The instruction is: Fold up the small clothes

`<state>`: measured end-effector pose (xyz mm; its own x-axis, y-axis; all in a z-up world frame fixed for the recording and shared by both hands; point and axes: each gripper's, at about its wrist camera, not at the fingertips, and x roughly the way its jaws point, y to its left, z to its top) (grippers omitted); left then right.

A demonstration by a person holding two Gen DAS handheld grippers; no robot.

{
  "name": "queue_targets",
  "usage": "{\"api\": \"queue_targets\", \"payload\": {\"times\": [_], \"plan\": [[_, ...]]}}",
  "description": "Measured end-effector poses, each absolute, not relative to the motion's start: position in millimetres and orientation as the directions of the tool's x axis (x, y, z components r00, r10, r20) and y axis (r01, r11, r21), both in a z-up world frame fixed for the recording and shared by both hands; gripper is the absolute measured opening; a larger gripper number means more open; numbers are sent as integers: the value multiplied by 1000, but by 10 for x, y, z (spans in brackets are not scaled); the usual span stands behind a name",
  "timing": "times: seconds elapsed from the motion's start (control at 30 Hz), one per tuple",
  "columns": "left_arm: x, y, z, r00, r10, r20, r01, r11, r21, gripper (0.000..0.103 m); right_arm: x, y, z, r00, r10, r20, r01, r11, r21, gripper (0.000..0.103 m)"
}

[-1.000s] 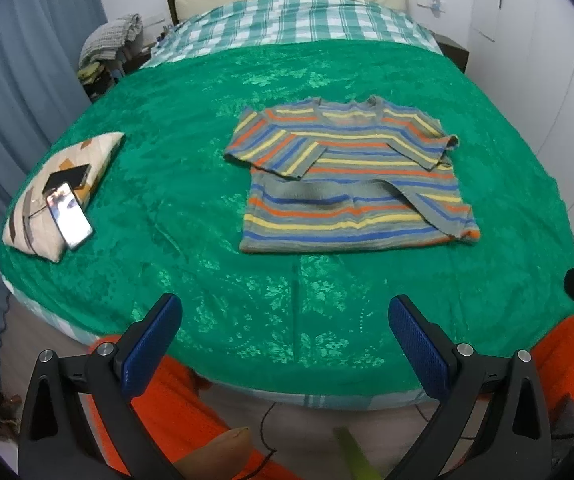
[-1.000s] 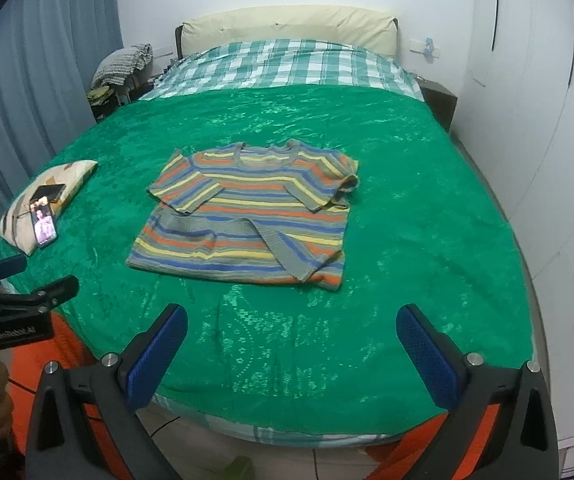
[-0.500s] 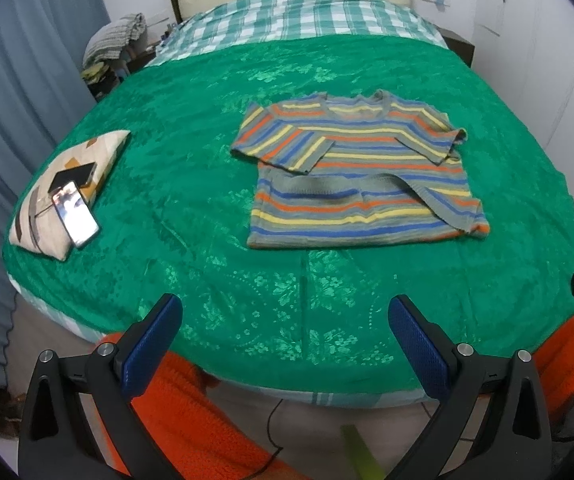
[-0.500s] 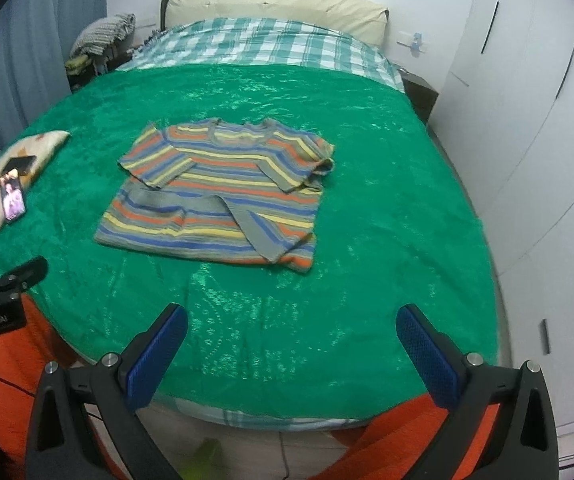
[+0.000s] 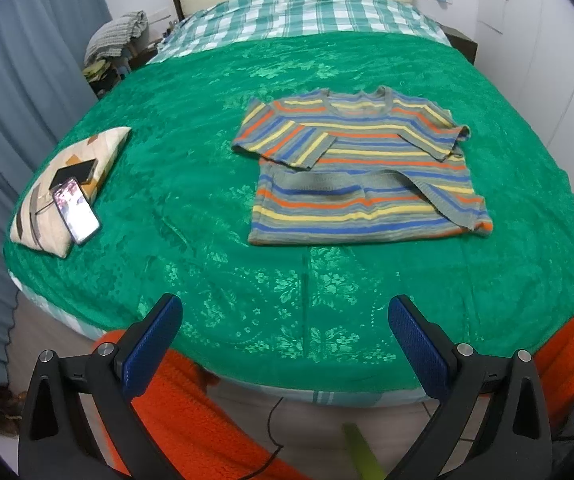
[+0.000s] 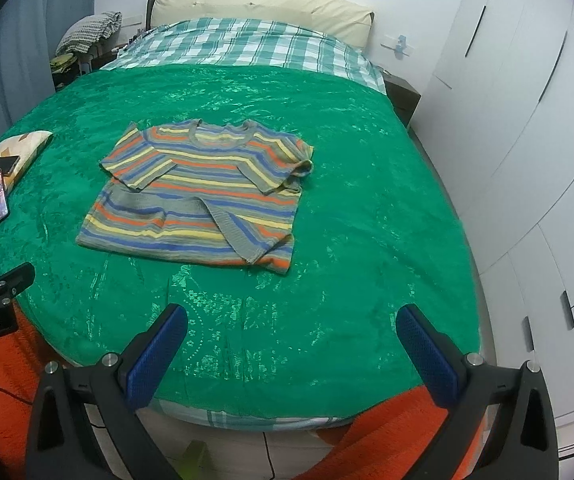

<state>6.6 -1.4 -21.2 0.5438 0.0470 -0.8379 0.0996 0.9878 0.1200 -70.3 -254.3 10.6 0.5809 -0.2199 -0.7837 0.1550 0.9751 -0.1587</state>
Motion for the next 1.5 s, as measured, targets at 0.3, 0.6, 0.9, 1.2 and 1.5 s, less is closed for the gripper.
{"api": "queue_targets", "payload": {"times": [0.3,0.6,0.9,1.2,1.5], "plan": [[75,-20,-225,537,43,-842,105,987,118,103,-692,-2570,103,570,-230,-788,161,973,-167,103],[104,-21,-266,525,42,-850,106,988,114,103,-658,-2567,89,561,-231,-795,161,972,-169,103],[158,127,-363,504,56,-862,73,992,107,103,-486,-2717,-139,612,-92,-785,89,995,-47,103],[146,377,-425,488,88,-868,0,995,101,103,393,-2980,-1351,440,249,-863,28,957,290,82],[139,489,-524,462,93,-882,-34,996,87,103,954,-3521,-1786,468,403,-786,347,735,583,55]]}}
